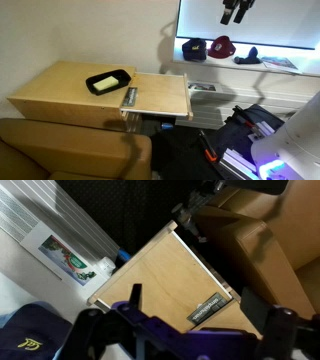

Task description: Remove sponge from the black sponge holder to the table surface

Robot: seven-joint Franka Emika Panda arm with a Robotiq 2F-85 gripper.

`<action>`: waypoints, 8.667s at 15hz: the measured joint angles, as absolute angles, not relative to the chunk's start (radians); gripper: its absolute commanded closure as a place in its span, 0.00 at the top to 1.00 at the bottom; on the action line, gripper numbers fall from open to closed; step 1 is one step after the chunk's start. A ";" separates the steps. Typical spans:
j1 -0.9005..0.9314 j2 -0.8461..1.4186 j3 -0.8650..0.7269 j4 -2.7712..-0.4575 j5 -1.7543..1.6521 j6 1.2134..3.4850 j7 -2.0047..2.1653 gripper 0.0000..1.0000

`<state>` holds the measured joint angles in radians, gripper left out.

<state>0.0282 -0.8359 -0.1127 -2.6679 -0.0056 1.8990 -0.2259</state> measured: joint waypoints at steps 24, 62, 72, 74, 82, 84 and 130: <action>0.212 -0.349 0.112 -2.606 0.199 2.264 0.004 1.00; 0.390 0.736 0.021 -1.752 0.270 2.778 1.290 1.00; 0.440 0.829 -0.035 -1.664 0.242 2.819 1.413 1.00; 0.443 0.847 -0.033 -1.663 0.240 2.867 1.413 1.00; 0.499 0.932 -0.060 -1.630 0.222 2.919 1.419 1.00; 0.506 0.939 -0.069 -1.621 0.222 2.913 1.425 0.74; 0.202 0.668 -0.134 -2.224 0.194 2.961 1.840 0.32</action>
